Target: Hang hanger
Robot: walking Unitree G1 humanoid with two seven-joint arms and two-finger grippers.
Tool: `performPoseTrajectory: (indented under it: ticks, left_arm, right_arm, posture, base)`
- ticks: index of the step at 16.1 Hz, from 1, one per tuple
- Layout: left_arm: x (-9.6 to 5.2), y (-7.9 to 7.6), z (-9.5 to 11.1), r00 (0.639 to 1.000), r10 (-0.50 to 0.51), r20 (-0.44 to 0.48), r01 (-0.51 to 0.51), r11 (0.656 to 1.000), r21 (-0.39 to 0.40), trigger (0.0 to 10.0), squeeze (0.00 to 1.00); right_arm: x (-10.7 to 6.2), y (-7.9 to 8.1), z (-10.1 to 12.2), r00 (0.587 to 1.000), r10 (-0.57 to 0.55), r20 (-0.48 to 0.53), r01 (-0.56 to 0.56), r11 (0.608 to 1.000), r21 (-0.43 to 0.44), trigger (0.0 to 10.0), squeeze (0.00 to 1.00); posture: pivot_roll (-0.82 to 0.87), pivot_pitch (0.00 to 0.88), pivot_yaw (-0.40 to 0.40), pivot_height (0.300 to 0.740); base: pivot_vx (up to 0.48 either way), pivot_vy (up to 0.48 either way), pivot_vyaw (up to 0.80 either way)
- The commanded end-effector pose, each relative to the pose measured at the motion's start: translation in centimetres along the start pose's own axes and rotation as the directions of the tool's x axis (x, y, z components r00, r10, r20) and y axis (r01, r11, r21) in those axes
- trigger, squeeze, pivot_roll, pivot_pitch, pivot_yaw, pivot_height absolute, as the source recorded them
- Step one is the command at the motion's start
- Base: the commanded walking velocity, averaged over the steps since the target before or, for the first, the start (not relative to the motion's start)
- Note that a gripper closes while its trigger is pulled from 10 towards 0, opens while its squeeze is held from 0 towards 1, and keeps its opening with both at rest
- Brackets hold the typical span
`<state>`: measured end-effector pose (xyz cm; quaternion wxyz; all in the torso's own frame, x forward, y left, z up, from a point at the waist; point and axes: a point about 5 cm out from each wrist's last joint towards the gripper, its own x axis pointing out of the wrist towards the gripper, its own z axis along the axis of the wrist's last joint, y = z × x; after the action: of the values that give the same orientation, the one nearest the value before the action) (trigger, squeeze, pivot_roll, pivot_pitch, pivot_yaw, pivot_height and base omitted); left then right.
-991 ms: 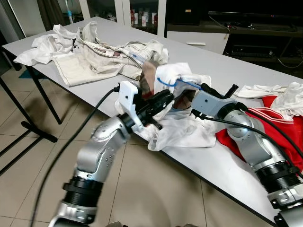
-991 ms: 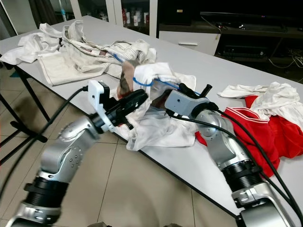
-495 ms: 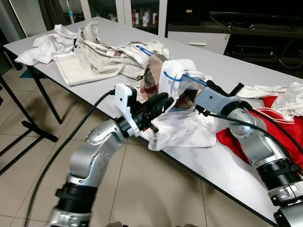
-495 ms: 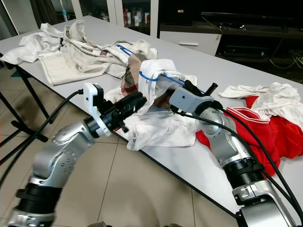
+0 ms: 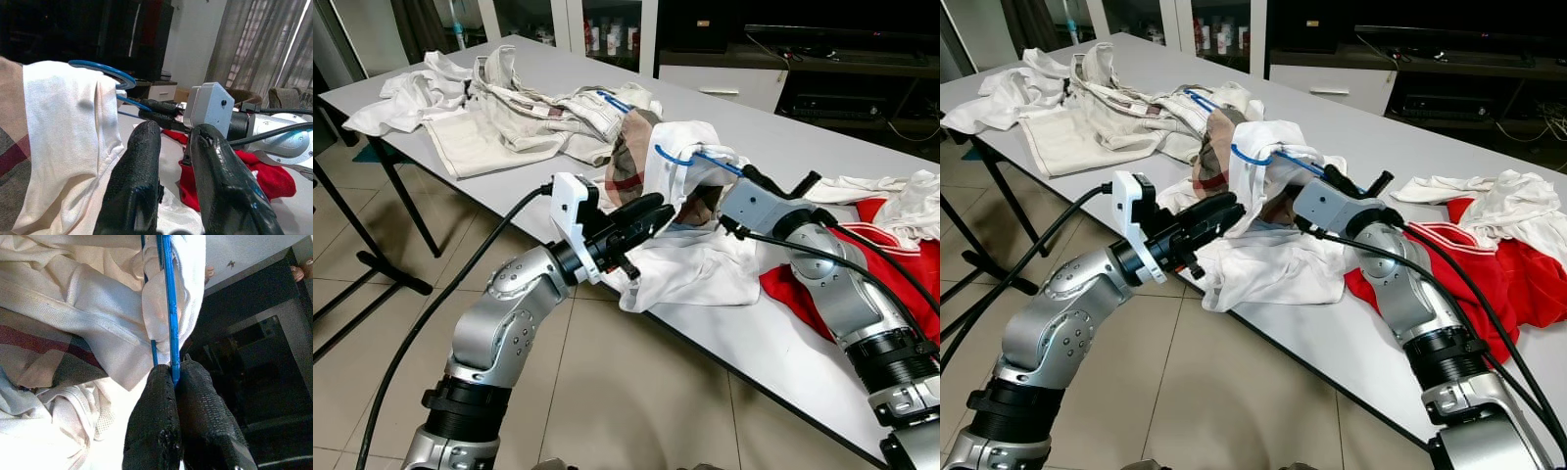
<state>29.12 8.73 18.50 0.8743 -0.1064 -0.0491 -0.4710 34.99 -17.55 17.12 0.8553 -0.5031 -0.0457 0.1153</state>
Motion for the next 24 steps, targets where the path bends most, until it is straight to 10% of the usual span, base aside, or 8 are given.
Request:
performPoseTrajectory:
  ticks: [1,9,10,14,18,21,24]
  left_arm:
    - [0.3,-0.2,0.7,1.0,-0.022,0.006,0.022,0.999,0.033,10.0,0.0]
    - [-0.1,1.4,0.6,0.999,0.044,-0.018,-0.043,0.998,0.055,10.0,0.0]
    - [-0.3,3.5,0.1,0.977,0.211,0.01,-0.21,0.975,-0.072,10.0,0.0]
    - [-0.1,3.4,-2.4,0.926,0.376,-0.004,-0.356,0.874,-0.33,10.0,0.0]
    - [-0.1,3.4,-2.3,0.93,0.367,-0.021,-0.365,0.914,-0.178,10.0,0.0]
    - [0.3,3.1,-2.0,0.956,0.281,-0.09,-0.259,0.945,0.197,10.0,0.0]
    - [0.4,3.9,-1.2,0.946,0.322,-0.029,-0.317,0.942,0.109,10.0,0.0]
  right_arm:
    - [0.2,-0.8,0.2,1.0,-0.019,0.014,0.018,1.0,0.015,0.0,0.0]
    - [0.0,-0.9,1.0,0.996,-0.002,0.09,-0.006,0.996,0.087,0.0,0.0]
    - [-0.2,-0.8,2.1,0.984,-0.032,0.176,0.002,0.986,0.164,0.0,0.0]
    - [-0.2,0.7,3.1,0.969,-0.166,0.182,0.094,0.933,0.347,0.0,0.0]
    - [-0.6,1.6,2.8,0.972,-0.149,0.182,0.078,0.934,0.348,0.0,0.0]
    - [-0.6,1.2,2.6,0.976,-0.1,0.194,0.053,0.971,0.233,0.0,0.0]
    - [-0.7,0.7,2.5,0.974,-0.088,0.207,0.035,0.968,0.248,0.0,0.0]
  posture:
    - [0.02,0.0,0.012,0.723]
    - [0.02,0.0,0.01,0.723]
    - [0.02,0.0,0.014,0.723]
    - [0.03,0.0,0.015,0.723]
    - [0.02,0.0,0.015,0.723]
    - [0.02,0.0,0.01,0.723]
    - [0.02,0.0,0.005,0.723]
  base:
    - [0.0,0.0,0.0]
    - [0.0,0.0,0.0]
    - [0.0,0.0,0.0]
    - [0.0,0.0,0.0]
    - [0.0,0.0,0.0]
    - [0.0,0.0,0.0]
    - [0.0,0.0,0.0]
